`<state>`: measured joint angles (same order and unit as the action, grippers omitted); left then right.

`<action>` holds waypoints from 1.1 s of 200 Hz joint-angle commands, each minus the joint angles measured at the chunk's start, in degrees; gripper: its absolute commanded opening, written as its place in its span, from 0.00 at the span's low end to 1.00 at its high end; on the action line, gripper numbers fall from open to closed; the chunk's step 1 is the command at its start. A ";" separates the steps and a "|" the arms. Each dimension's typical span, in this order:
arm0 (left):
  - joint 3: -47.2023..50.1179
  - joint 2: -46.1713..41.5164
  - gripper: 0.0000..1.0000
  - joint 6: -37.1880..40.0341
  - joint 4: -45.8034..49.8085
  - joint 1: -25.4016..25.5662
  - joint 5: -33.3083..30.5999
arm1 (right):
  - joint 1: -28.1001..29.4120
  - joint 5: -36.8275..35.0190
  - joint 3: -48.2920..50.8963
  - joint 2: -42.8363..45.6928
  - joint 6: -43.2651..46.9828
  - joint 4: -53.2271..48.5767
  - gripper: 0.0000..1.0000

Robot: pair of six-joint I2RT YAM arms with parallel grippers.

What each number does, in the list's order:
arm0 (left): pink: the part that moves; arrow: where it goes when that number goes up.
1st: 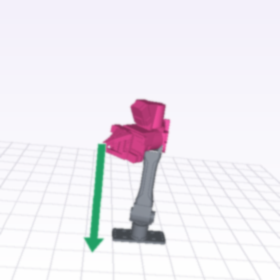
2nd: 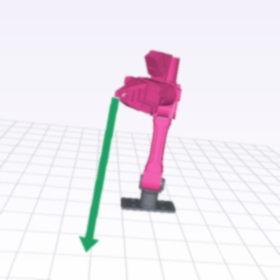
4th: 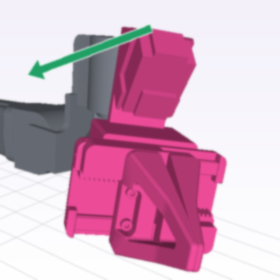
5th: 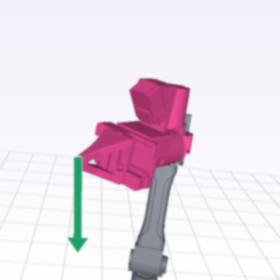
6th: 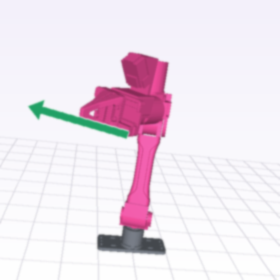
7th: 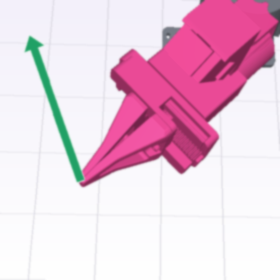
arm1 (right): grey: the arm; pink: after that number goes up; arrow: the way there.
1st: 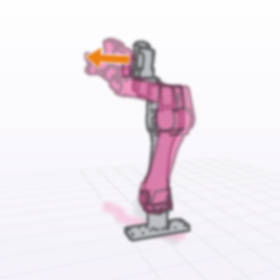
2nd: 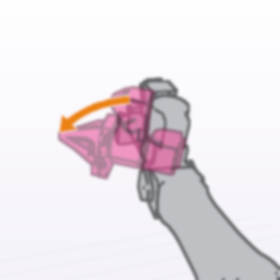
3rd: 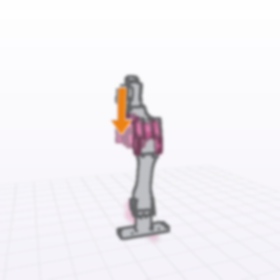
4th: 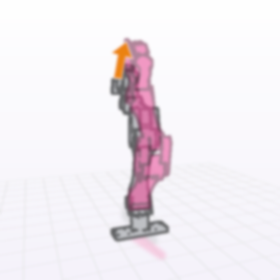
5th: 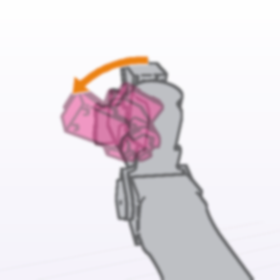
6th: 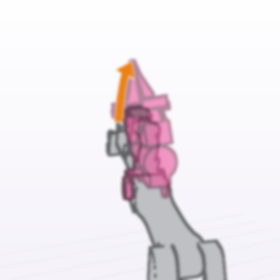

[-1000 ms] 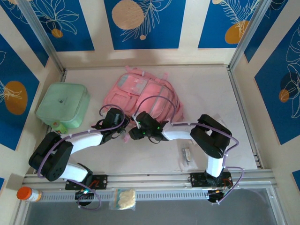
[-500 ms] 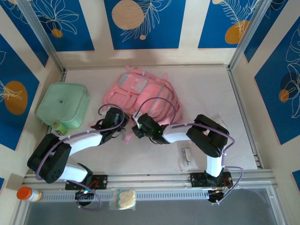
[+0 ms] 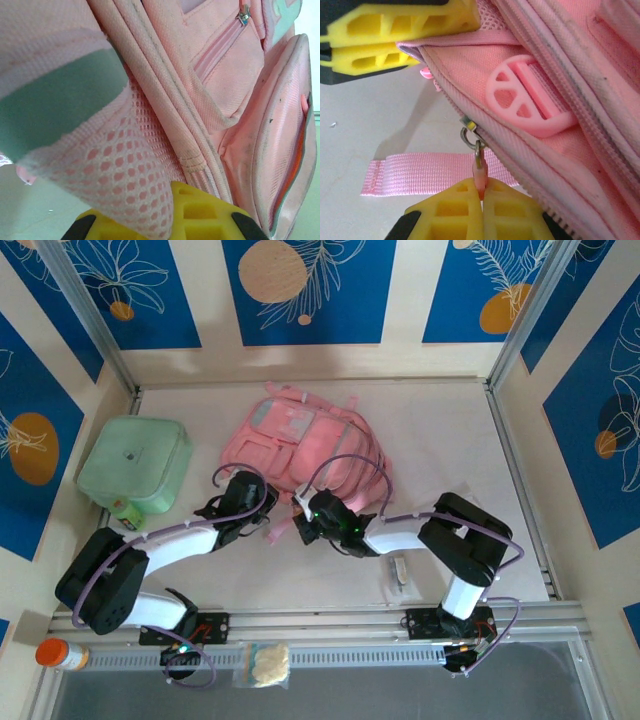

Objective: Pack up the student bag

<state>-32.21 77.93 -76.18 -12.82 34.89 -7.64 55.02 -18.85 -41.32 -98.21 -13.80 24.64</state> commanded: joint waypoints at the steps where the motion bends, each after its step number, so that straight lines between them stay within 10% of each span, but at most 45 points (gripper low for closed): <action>1: -1.38 -2.22 0.00 1.12 -0.28 -0.76 1.04 | -0.05 0.68 1.65 2.26 -1.23 -3.40 0.00; 154: -3.89 -0.96 0.00 7.51 4.75 -11.14 7.58 | -1.92 -12.52 10.01 22.41 -16.93 -27.90 0.00; 220: -4.12 0.78 0.00 7.01 2.28 -10.58 10.10 | -5.40 4.16 4.64 16.79 -8.48 -22.56 0.00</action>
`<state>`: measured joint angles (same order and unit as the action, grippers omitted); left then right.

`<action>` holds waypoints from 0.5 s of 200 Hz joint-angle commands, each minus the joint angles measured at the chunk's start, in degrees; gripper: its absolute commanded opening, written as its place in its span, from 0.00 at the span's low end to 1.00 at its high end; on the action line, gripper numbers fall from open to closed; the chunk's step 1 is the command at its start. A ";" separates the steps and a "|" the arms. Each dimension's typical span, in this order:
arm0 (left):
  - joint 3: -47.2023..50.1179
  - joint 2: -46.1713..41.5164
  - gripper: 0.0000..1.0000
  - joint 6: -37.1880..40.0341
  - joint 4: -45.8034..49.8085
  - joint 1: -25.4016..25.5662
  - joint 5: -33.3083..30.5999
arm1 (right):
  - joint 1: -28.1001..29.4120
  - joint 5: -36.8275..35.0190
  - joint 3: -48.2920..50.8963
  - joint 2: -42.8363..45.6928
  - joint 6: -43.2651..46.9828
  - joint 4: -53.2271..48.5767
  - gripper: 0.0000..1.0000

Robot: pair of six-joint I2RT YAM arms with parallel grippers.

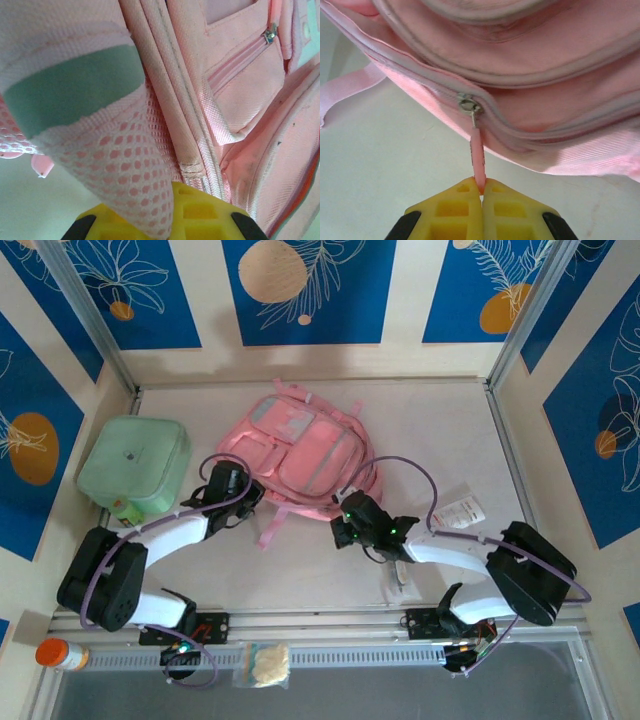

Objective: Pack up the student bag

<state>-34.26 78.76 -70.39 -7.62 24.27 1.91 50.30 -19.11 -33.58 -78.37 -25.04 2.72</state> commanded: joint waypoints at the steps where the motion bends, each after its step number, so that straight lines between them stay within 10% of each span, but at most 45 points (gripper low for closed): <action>1: -2.05 -0.08 0.00 1.22 -2.84 0.06 0.55 | -0.71 4.43 -3.22 -3.17 2.82 -0.62 0.00; 100: -1.59 0.69 0.00 0.96 -4.42 0.73 0.49 | -3.93 2.69 -9.88 -10.85 1.92 0.09 0.24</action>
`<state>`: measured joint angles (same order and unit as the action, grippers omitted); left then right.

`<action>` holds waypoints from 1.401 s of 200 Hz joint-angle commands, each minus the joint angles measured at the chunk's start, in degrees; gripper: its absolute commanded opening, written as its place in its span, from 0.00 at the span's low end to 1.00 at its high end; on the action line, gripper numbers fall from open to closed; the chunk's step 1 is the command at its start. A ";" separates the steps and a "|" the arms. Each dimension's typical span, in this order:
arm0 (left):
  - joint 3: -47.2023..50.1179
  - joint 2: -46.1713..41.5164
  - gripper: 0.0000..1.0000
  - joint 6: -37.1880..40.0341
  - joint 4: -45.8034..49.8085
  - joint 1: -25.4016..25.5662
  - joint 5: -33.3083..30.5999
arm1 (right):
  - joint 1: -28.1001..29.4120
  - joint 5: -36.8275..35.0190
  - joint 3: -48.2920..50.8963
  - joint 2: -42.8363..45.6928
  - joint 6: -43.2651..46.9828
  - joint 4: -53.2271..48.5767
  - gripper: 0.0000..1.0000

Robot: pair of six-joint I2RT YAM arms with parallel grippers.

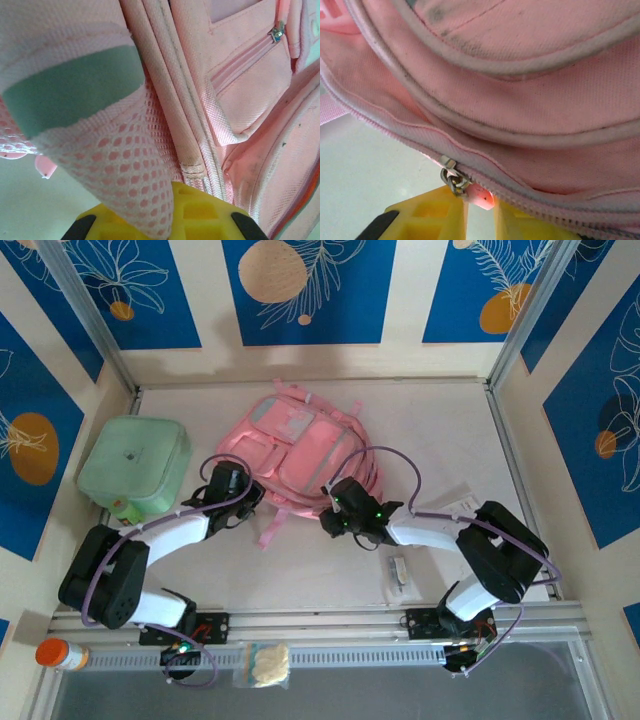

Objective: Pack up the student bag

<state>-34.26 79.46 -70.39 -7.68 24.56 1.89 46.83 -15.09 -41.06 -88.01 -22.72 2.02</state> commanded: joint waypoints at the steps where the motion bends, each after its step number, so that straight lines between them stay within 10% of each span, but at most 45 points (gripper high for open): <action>1: -1.59 0.04 0.00 0.96 -4.36 0.47 0.50 | -0.48 -1.42 -2.38 -1.30 -0.39 0.79 0.24; 100: -5.13 1.44 0.00 6.41 -0.97 -3.52 1.06 | -1.26 -4.98 -2.54 4.95 -3.61 -15.49 0.00; 133: -10.98 5.48 0.00 10.94 2.57 -8.02 4.83 | -6.14 5.56 -0.60 9.82 -5.48 -20.29 0.00; 171: -20.05 12.50 0.00 18.66 3.26 -9.06 12.70 | 0.92 10.57 -7.11 7.24 -2.82 -18.55 0.00; 214: -14.62 7.28 0.51 20.94 3.55 -10.32 15.25 | 2.09 10.86 -11.94 0.09 -6.90 -14.65 0.00; 280: 5.48 -10.54 0.63 -6.41 -2.95 6.62 -0.50 | 3.49 8.23 -11.68 -0.88 -7.40 -15.10 0.00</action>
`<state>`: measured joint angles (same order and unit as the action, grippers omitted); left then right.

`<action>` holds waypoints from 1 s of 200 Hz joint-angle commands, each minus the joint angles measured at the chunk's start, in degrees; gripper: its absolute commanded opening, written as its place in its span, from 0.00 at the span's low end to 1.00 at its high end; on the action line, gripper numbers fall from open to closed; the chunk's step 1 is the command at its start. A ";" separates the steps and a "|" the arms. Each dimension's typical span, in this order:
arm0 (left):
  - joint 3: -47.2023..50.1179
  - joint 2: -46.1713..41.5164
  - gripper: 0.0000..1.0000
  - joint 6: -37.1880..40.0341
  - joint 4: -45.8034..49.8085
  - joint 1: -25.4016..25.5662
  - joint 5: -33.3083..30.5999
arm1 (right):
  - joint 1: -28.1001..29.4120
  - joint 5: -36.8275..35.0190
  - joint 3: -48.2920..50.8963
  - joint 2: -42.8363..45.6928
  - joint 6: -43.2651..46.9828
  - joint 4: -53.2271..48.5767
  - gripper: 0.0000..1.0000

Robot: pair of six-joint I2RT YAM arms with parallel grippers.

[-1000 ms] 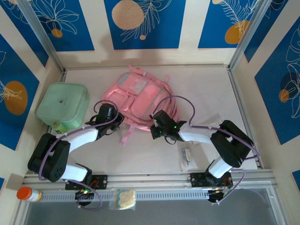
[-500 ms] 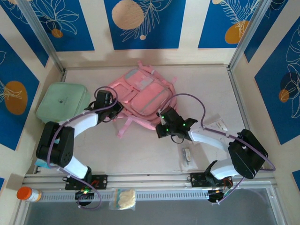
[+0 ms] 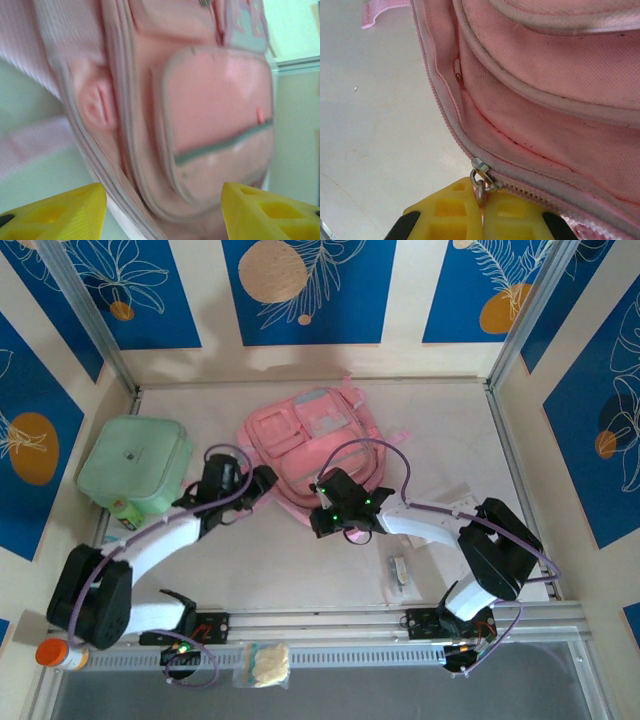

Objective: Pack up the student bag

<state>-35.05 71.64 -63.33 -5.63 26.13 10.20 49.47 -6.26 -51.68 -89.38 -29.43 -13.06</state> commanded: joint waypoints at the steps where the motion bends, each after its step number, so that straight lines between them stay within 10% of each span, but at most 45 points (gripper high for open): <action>1: 6.46 -2.77 0.63 -13.92 -5.31 5.24 -9.02 | 0.82 -0.55 -1.01 0.56 -0.70 -0.03 0.00; 70: 3.22 10.37 0.59 -25.72 -18.47 15.38 -17.10 | 2.14 -1.59 -0.63 0.79 -1.26 0.63 0.00; 121: 1.74 17.08 0.24 -26.45 -21.56 17.97 -22.47 | 2.83 -4.41 -2.31 0.77 -0.68 -3.21 0.00; 147: 0.52 14.78 0.00 -23.00 -14.85 17.18 -24.60 | 2.95 -7.83 -3.05 1.67 -1.83 -8.87 0.00; 200: 0.96 8.78 0.00 -10.38 -4.34 4.04 -16.43 | 0.71 -14.51 -0.98 8.55 -5.02 -22.86 0.00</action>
<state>-32.97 83.40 -82.72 -16.73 38.37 -6.07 51.96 -16.75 -53.69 -85.82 -32.21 -23.83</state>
